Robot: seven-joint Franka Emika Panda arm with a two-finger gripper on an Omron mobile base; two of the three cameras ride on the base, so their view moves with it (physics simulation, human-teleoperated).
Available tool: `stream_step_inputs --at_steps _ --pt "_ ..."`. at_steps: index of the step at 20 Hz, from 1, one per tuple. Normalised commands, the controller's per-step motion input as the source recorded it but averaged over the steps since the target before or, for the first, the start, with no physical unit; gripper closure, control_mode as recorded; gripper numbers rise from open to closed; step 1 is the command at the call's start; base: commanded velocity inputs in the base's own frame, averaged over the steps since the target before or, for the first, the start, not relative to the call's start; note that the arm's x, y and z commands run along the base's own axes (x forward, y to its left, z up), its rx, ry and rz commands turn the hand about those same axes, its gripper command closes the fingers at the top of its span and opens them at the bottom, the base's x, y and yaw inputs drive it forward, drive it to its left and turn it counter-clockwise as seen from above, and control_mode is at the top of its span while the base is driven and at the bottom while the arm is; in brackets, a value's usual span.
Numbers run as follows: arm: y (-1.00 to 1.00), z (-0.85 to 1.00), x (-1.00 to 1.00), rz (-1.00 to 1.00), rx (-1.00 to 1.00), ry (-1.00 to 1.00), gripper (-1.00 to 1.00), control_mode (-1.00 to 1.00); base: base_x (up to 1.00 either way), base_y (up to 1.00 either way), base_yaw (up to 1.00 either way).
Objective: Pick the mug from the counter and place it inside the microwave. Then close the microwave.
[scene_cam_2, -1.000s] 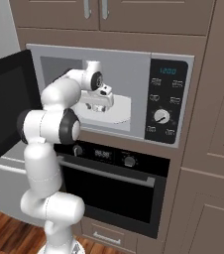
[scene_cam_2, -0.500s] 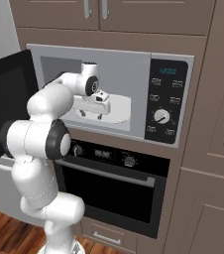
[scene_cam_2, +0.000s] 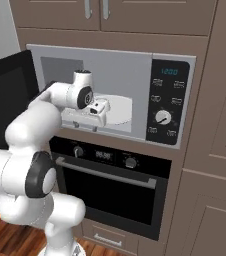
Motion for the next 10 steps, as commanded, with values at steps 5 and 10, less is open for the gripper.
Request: stream_step_inputs --at_steps 5,10 --pt "0.01 0.2 -0.99 0.0 0.0 -0.04 -1.0 -1.0 0.0 0.0 0.0" --pt "0.06 0.21 -0.99 0.0 0.0 -0.09 -1.0 -1.0 0.0 0.0 0.0"
